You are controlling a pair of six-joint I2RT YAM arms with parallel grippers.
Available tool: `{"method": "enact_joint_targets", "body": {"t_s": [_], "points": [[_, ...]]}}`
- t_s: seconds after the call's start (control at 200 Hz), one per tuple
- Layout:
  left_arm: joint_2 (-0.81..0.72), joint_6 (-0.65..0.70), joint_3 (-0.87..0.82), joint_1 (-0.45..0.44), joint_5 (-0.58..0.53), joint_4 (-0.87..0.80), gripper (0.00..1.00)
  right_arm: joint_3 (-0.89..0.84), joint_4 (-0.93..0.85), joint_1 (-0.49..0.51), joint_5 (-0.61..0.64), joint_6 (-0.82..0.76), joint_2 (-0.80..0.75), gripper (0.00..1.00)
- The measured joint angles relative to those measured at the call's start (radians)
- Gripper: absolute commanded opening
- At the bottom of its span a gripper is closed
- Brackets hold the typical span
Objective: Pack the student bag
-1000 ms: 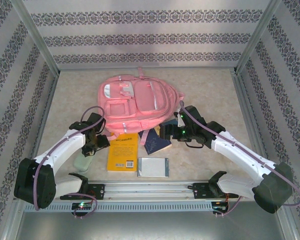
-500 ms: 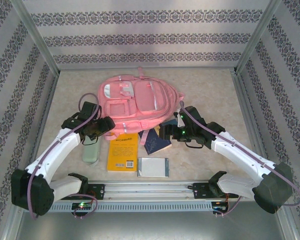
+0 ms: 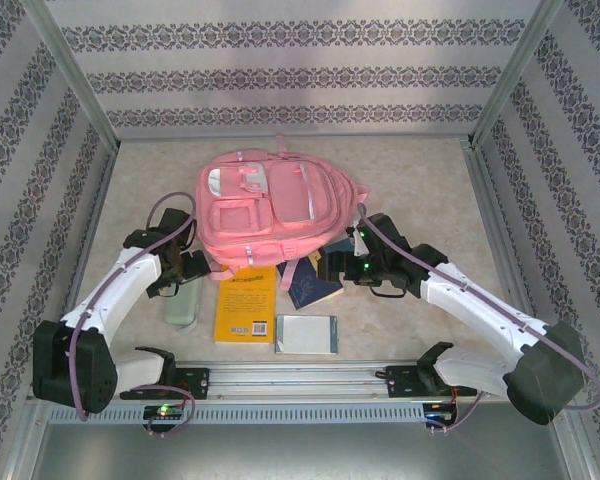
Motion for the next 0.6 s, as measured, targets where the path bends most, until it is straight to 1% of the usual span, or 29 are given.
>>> {"method": "enact_joint_targets", "body": {"t_s": [0.275,0.445,0.515,0.6], "points": [[0.125,0.038,-0.049,0.000,0.006,0.019,1.00,-0.003,0.000,0.000,0.000,0.000,0.000,0.90],[0.169,0.043,-0.065,0.000,0.040,0.056,1.00,-0.010,0.000,0.000,0.000,0.000,0.000,0.90],[0.176,0.042,-0.074,0.000,0.060,0.076,0.97,-0.013,0.000,0.000,0.000,0.000,0.000,0.89],[0.177,0.035,-0.092,0.000,0.093,0.100,0.91,-0.015,0.000,0.000,0.000,0.000,0.000,0.89]]}}
